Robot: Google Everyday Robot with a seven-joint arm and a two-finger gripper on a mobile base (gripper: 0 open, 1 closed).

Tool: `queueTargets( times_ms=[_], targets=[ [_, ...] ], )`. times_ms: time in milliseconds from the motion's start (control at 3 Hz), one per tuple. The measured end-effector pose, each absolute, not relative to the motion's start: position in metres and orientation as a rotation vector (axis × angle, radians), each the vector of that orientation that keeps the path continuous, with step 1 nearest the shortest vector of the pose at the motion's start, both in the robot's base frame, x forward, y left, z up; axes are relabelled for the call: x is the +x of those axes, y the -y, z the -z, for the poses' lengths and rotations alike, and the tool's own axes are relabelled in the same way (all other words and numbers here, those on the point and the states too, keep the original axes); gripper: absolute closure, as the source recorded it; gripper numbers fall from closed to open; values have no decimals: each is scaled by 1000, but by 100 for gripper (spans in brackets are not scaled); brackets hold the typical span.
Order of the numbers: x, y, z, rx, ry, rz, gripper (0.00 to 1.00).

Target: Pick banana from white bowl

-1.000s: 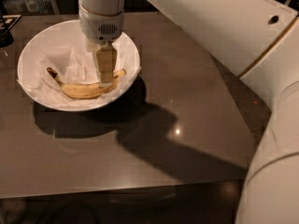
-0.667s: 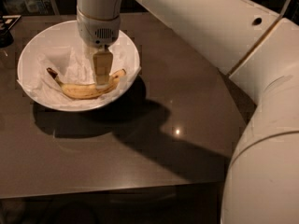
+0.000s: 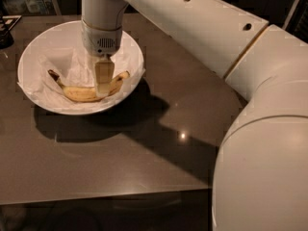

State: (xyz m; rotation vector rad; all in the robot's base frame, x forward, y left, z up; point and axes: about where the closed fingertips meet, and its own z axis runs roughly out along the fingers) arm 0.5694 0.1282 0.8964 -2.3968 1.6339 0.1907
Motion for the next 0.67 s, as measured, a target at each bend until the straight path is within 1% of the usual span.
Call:
queueTargets(
  times_ms=[667],
  targets=[
    [578,-121,-869,-2379,-1708,-259,39]
  ],
)
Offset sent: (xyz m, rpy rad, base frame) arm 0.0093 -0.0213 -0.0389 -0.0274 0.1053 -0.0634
